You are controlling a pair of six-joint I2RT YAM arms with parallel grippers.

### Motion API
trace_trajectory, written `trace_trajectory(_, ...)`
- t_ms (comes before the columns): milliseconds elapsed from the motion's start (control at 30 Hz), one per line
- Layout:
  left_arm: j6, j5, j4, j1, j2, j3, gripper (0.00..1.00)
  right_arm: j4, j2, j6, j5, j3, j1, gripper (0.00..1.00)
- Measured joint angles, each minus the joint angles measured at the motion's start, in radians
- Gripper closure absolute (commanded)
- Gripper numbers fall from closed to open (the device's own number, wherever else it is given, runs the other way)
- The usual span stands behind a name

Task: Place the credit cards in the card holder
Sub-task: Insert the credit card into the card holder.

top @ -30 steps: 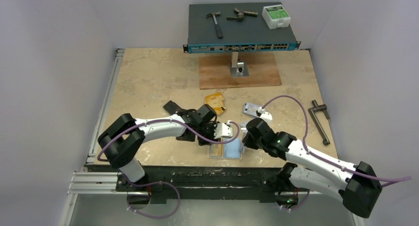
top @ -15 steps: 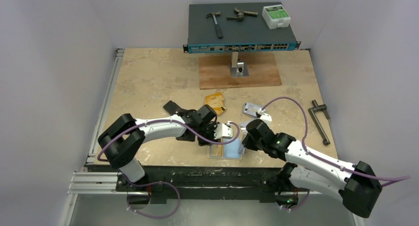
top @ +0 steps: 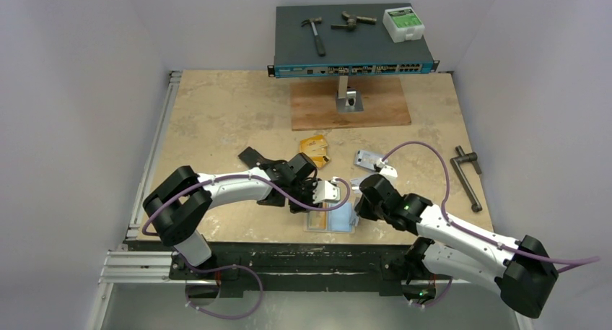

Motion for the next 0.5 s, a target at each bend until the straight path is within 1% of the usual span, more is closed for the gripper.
trace_trajectory(233,0.000,0.000,0.000,0.000,0.000,0.000,0.59,0.008,0.013,0.000,-0.003,0.000,0.000,1.00)
trace_trajectory(500,0.002,-0.008,0.000,-0.021,0.000,-0.001,0.60,0.079,0.014,0.014,-0.035,-0.031,0.000,1.00)
